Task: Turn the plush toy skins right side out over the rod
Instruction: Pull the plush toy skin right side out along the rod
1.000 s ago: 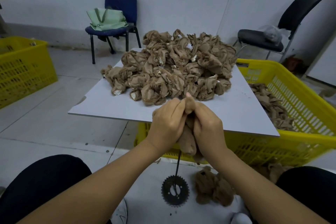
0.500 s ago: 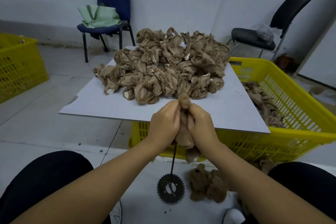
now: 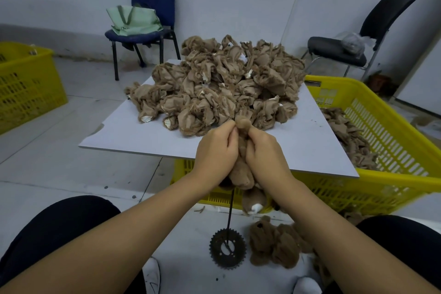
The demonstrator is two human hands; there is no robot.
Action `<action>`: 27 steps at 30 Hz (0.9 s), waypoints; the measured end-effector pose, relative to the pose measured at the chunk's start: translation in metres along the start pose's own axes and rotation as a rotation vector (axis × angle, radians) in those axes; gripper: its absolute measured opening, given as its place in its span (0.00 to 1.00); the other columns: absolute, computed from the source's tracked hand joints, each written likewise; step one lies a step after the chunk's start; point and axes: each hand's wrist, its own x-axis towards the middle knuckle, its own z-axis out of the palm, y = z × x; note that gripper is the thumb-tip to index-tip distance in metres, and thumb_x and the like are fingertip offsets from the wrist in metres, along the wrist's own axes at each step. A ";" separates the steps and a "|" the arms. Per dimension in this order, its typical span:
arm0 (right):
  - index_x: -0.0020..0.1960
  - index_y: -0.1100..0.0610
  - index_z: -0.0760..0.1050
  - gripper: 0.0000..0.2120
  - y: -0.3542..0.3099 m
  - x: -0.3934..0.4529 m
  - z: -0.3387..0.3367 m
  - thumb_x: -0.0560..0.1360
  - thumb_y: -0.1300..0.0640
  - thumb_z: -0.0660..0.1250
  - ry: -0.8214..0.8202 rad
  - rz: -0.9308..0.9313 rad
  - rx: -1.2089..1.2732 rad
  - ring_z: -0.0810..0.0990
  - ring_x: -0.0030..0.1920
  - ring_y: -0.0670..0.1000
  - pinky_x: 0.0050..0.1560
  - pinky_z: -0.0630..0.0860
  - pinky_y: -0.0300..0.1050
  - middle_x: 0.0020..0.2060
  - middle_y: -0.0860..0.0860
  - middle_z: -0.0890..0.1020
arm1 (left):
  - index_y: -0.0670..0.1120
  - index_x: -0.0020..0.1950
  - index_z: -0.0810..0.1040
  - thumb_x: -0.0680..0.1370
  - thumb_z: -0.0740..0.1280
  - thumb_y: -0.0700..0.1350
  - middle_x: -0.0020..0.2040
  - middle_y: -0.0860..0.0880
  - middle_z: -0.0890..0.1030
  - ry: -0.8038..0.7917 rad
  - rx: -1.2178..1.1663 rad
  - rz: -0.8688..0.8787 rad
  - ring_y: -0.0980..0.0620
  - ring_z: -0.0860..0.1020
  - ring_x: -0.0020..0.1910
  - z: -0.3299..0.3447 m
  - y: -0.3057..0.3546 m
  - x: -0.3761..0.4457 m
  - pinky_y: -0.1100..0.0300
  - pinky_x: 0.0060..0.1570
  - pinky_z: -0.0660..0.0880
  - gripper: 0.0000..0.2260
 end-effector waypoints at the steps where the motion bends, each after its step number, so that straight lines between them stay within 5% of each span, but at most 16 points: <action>1: 0.49 0.61 0.76 0.10 0.000 0.000 0.000 0.81 0.63 0.57 -0.021 0.006 -0.017 0.77 0.40 0.56 0.40 0.75 0.54 0.40 0.57 0.79 | 0.54 0.36 0.63 0.83 0.58 0.42 0.30 0.52 0.68 -0.014 -0.012 -0.006 0.53 0.68 0.30 0.001 -0.002 -0.001 0.54 0.30 0.62 0.16; 8: 0.62 0.54 0.76 0.14 0.009 -0.011 -0.003 0.82 0.61 0.56 -0.102 0.007 -0.034 0.79 0.41 0.55 0.41 0.77 0.55 0.42 0.55 0.81 | 0.50 0.46 0.72 0.84 0.55 0.49 0.35 0.48 0.75 -0.137 -0.220 -0.025 0.49 0.74 0.35 0.013 -0.015 -0.017 0.45 0.36 0.71 0.10; 12: 0.63 0.53 0.75 0.13 0.018 -0.016 -0.006 0.82 0.60 0.56 -0.113 0.019 -0.028 0.78 0.40 0.55 0.41 0.77 0.55 0.40 0.54 0.80 | 0.54 0.53 0.67 0.85 0.54 0.50 0.35 0.54 0.74 -0.250 -0.055 0.089 0.55 0.74 0.33 0.014 -0.015 -0.020 0.55 0.30 0.67 0.05; 16: 0.63 0.52 0.75 0.14 0.029 -0.019 -0.006 0.82 0.58 0.56 -0.032 0.012 -0.055 0.78 0.41 0.53 0.36 0.73 0.48 0.39 0.48 0.77 | 0.46 0.66 0.72 0.85 0.57 0.46 0.52 0.50 0.79 -0.131 -0.087 0.121 0.53 0.78 0.51 0.024 -0.001 -0.023 0.64 0.46 0.74 0.11; 20: 0.76 0.45 0.65 0.24 0.023 -0.019 -0.007 0.81 0.51 0.52 0.082 -0.082 0.025 0.76 0.42 0.45 0.36 0.71 0.37 0.44 0.44 0.77 | 0.40 0.73 0.71 0.84 0.60 0.38 0.64 0.42 0.80 0.023 -0.057 0.275 0.48 0.79 0.61 0.019 0.007 -0.019 0.58 0.58 0.77 0.17; 24: 0.78 0.43 0.61 0.26 0.023 -0.015 -0.009 0.82 0.59 0.55 0.137 -0.109 0.103 0.78 0.46 0.43 0.44 0.76 0.40 0.50 0.49 0.81 | 0.38 0.70 0.73 0.82 0.63 0.34 0.62 0.41 0.81 0.078 -0.066 0.377 0.47 0.81 0.57 0.018 0.010 -0.012 0.55 0.54 0.80 0.16; 27: 0.79 0.42 0.57 0.27 0.021 -0.017 -0.006 0.83 0.59 0.53 0.179 -0.149 0.132 0.76 0.38 0.37 0.36 0.69 0.29 0.46 0.45 0.79 | 0.37 0.66 0.76 0.81 0.63 0.33 0.58 0.42 0.82 0.095 -0.041 0.404 0.46 0.82 0.54 0.019 0.008 -0.010 0.51 0.50 0.81 0.14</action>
